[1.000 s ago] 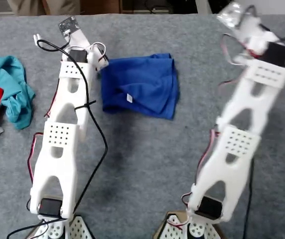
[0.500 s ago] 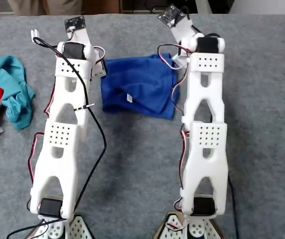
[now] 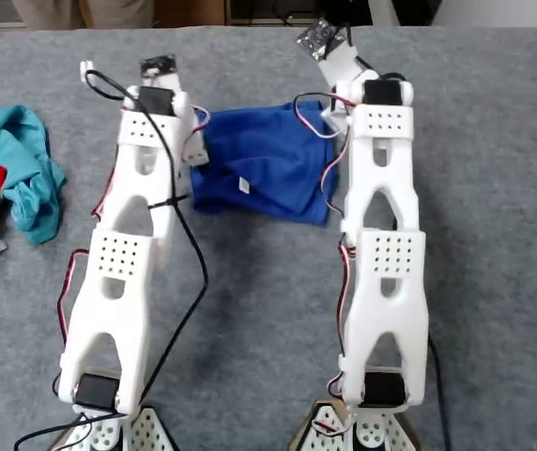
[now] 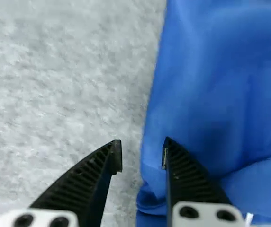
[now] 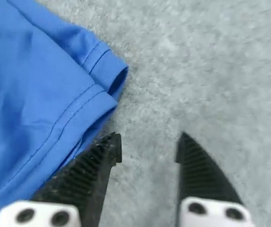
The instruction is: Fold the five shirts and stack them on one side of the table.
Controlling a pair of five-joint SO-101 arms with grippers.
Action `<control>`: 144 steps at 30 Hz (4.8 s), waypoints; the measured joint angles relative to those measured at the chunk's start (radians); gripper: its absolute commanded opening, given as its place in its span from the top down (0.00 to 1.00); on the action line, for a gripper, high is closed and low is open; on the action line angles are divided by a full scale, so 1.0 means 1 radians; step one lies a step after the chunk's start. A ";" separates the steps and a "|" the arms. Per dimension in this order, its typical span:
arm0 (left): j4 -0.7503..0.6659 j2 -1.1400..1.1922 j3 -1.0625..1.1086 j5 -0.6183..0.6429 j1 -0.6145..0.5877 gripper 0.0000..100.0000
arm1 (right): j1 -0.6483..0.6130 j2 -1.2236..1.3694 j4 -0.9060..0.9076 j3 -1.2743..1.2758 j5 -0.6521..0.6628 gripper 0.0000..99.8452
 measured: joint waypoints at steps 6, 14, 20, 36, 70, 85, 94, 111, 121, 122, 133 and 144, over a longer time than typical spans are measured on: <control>0.000 -0.201 0.167 -0.029 0.020 0.85 | -0.040 0.011 -0.002 0.000 0.000 0.90; 0.000 -0.506 0.525 -0.028 0.023 0.85 | -0.041 0.011 -0.002 0.003 0.000 0.90; 0.000 -0.652 0.738 -0.031 0.100 0.85 | -0.041 0.011 -0.002 0.005 0.000 0.90; 0.000 -0.802 0.818 -0.029 0.115 0.85 | -0.060 0.011 0.152 -0.104 0.028 0.80; 0.000 -0.802 0.818 -0.031 0.084 0.85 | -0.106 0.137 0.031 -0.106 0.037 0.97; 0.000 -0.802 0.818 -0.029 0.071 0.85 | -0.106 0.138 -0.009 -0.176 0.037 0.97; 0.000 -0.802 0.818 -0.029 0.071 0.85 | -0.106 0.138 -0.044 -0.302 0.037 0.97; 0.000 -0.802 0.818 -0.063 0.071 0.85 | -0.106 0.140 -0.103 -0.270 0.037 0.79; -0.026 -0.802 0.784 0.081 0.071 0.85 | -0.106 0.138 0.098 -0.407 0.037 0.98; -0.040 -0.801 0.778 0.112 0.077 0.85 | -0.106 0.138 0.124 -0.407 0.037 0.99; -0.302 -0.618 0.776 0.290 0.180 0.85 | -0.068 0.138 0.399 -0.407 0.040 0.99; -0.514 -0.565 0.752 0.358 0.180 0.85 | 0.081 0.138 0.459 -0.407 0.069 0.99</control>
